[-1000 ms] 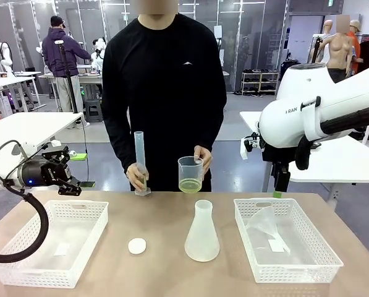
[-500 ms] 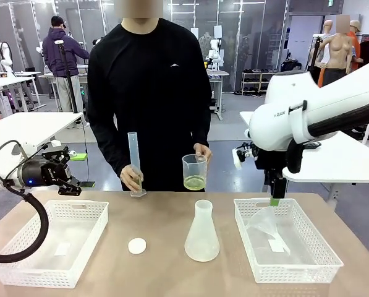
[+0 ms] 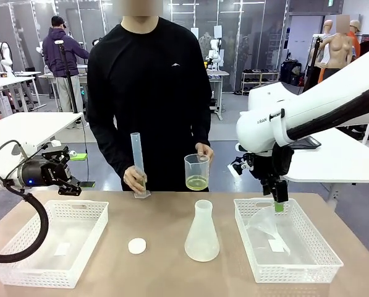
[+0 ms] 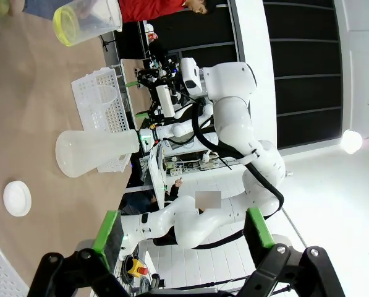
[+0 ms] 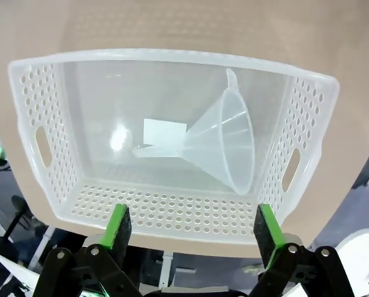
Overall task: Prepare the solutions needed for the experiment.
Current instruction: Pick up the Plastic Funnel and insert it into the Big flask.
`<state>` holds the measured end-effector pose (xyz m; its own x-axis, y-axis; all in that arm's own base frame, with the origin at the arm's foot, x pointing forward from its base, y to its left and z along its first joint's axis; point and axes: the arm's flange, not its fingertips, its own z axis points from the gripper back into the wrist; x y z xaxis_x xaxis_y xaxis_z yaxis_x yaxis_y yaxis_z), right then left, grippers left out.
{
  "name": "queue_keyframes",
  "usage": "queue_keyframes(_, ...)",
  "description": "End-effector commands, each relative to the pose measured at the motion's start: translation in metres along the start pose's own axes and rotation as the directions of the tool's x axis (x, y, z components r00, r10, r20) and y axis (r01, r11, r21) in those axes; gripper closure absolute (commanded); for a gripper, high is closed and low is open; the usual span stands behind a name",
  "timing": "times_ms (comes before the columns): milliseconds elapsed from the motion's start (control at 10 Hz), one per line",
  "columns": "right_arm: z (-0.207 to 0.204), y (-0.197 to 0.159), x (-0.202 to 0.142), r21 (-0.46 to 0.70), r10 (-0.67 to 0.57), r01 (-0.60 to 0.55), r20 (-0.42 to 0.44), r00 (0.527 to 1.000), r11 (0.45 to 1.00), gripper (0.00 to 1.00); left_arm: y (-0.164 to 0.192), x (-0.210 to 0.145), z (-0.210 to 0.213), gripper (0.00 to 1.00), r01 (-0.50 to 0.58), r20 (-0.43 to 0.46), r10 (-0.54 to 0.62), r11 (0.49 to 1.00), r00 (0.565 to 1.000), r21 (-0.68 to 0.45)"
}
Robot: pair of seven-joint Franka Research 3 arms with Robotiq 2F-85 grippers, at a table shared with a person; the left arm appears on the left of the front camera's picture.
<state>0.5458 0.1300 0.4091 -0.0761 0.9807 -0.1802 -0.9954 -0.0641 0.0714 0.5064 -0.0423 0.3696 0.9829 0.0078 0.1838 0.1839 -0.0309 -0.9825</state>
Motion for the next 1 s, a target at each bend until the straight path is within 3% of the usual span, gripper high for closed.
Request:
queue_keyframes(0,-0.006,-0.026,0.0,0.034,0.068,-0.068,0.012,0.998,0.997,0.0,-0.003,0.0,0.0,0.0,0.007,-0.003,-0.007,1.0,1.0,0.004)
queue_keyframes(500,-0.034,-0.046,0.01,0.142,0.118,-0.131,0.091,0.989,0.981,0.0,-0.003,0.0,0.0,0.0,0.007,-0.003,-0.007,1.0,1.0,0.004)
queue_keyframes(900,-0.051,-0.045,0.01,0.178,0.146,-0.157,0.074,0.987,0.971,0.03,-0.003,0.0,0.0,0.0,0.007,-0.003,-0.007,1.0,1.0,0.004)
